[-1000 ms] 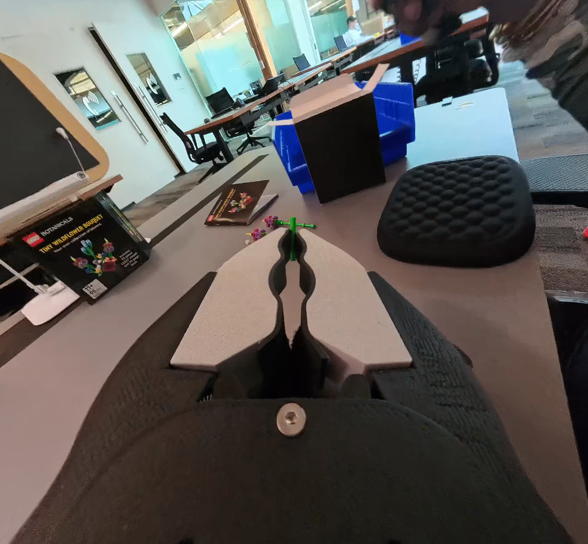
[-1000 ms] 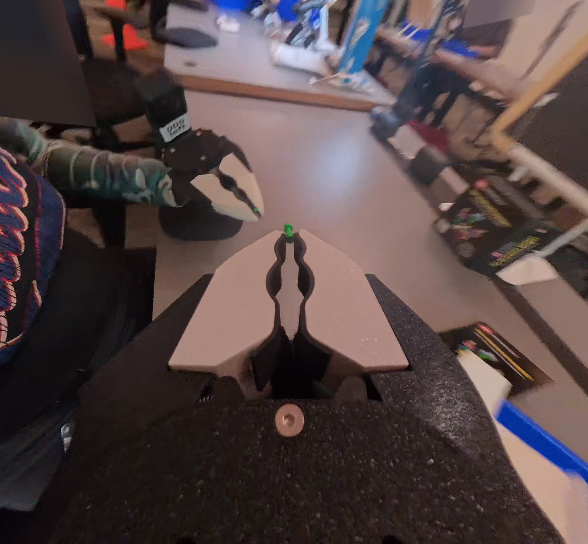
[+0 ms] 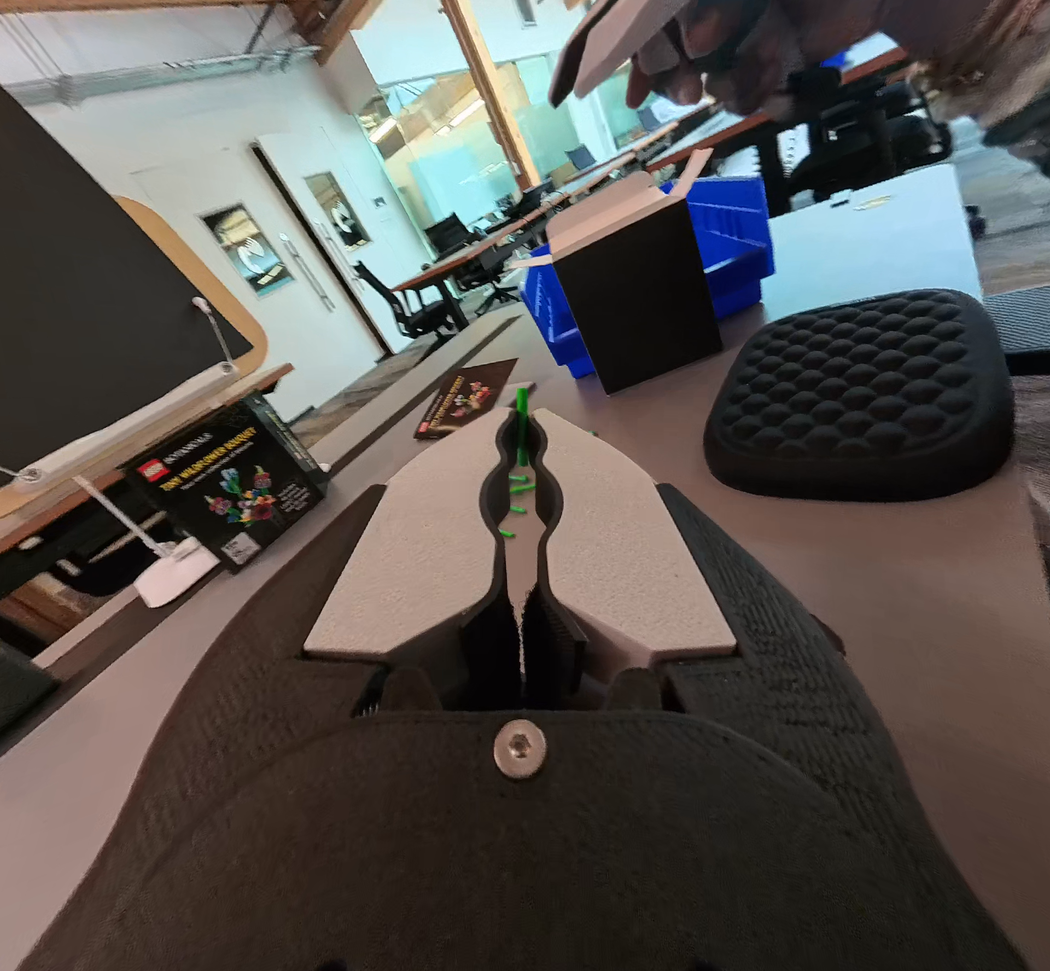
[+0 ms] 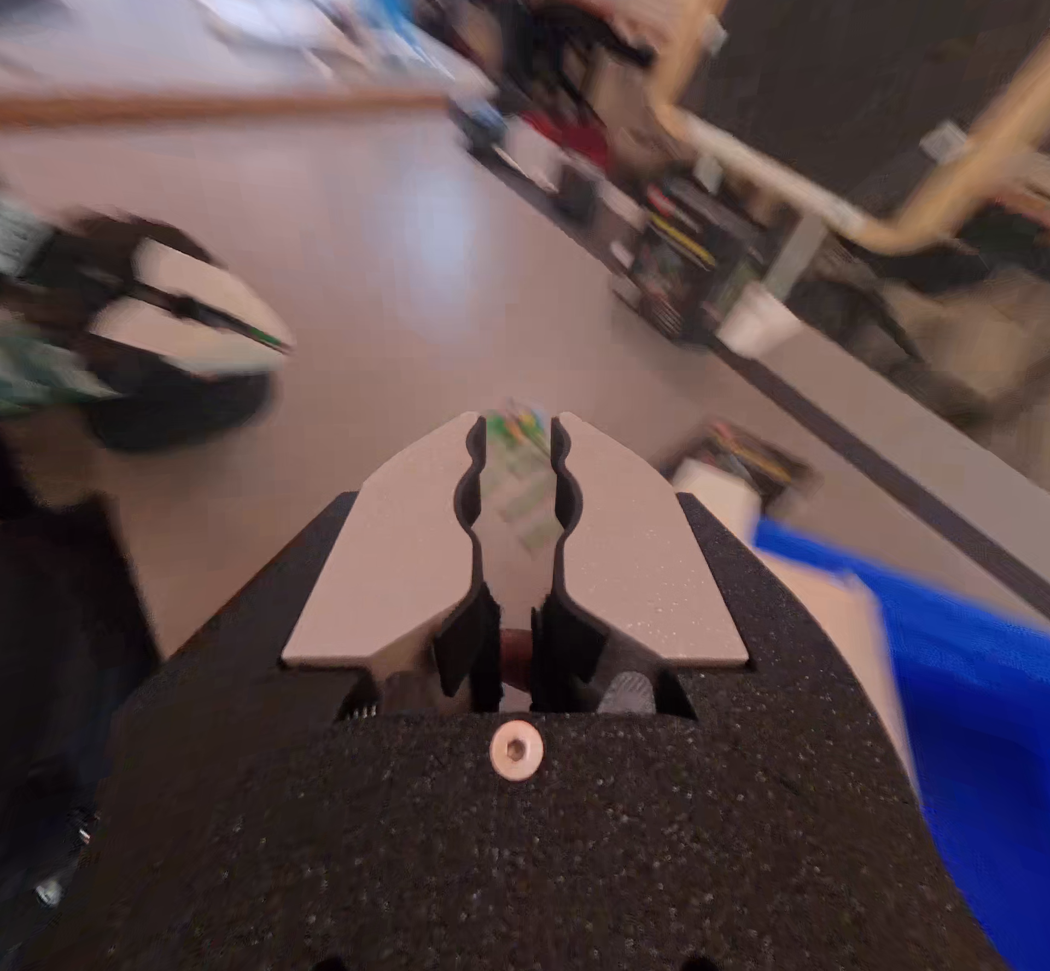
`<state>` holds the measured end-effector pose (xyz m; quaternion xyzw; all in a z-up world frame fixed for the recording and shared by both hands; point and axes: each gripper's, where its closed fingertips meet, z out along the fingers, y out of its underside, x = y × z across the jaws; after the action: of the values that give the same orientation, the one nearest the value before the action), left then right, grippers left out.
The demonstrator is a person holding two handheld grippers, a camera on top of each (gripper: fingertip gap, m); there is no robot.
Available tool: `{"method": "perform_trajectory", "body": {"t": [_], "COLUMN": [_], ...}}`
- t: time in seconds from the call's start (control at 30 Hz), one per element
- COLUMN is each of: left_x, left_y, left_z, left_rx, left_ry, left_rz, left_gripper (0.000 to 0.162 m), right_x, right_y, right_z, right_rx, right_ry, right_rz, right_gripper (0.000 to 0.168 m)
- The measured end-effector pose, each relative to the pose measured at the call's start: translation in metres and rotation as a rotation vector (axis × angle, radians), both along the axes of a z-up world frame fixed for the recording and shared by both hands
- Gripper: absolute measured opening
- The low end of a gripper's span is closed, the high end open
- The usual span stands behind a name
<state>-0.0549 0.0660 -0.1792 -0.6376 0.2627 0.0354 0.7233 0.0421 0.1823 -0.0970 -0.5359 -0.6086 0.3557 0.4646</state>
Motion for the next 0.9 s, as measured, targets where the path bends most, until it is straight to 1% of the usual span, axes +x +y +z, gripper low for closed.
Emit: {"method": "perform_trajectory", "body": {"t": [0.03, 0.1, 0.17, 0.23, 0.3, 0.37, 0.5, 0.63, 0.73, 0.8, 0.9], "left_x": [-0.002, -0.007, -0.009, -0.008, -0.007, -0.005, -0.005, -0.004, -0.007, -0.012, -0.016], "left_y": [0.000, -0.001, -0.004, -0.007, -0.008, -0.008, -0.006, -0.005, -0.001, 0.002, 0.003], "left_z": [0.003, 0.008, 0.013, 0.017, 0.018, 0.017, 0.014, 0.013, 0.008, 0.006, 0.007], "left_rx": [0.026, 0.085, 0.140, 0.181, 0.204, 0.210, 0.201, 0.193, 0.148, 0.122, 0.096], "left_ry": [0.008, 0.053, 0.101, 0.136, 0.174, 0.207, 0.238, 0.227, 0.184, 0.142, 0.074], "left_rz": [0.025, 0.084, 0.128, 0.150, 0.167, 0.173, 0.188, 0.176, 0.172, 0.188, 0.178], "left_gripper": [0.003, 0.003, 0.003, 0.003, 0.003, 0.003, 0.003, 0.004, 0.015, 0.020, 0.023], "right_x": [-0.016, -0.044, -0.067, -0.086, -0.097, -0.104, -0.105, -0.105, -0.098, -0.086, -0.047], "right_y": [-0.027, -0.074, -0.106, -0.126, -0.131, -0.131, -0.137, -0.136, -0.120, -0.088, -0.014], "right_z": [0.005, 0.002, -0.014, -0.033, -0.049, -0.055, -0.063, -0.064, -0.053, -0.040, -0.020], "right_rx": [-0.027, -0.068, -0.065, -0.033, -0.008, 0.001, -0.005, 0.022, 0.055, 0.124, 0.290], "right_ry": [0.061, 0.101, 0.078, 0.040, -0.007, -0.017, -0.048, -0.049, -0.041, -0.044, -0.109], "right_rz": [0.127, 0.325, 0.428, 0.468, 0.455, 0.429, 0.447, 0.446, 0.385, 0.246, -0.104], "right_gripper": [0.021, 0.023, 0.022, 0.019, 0.017, 0.014, 0.007, 0.003, 0.003, 0.003, 0.003]}}
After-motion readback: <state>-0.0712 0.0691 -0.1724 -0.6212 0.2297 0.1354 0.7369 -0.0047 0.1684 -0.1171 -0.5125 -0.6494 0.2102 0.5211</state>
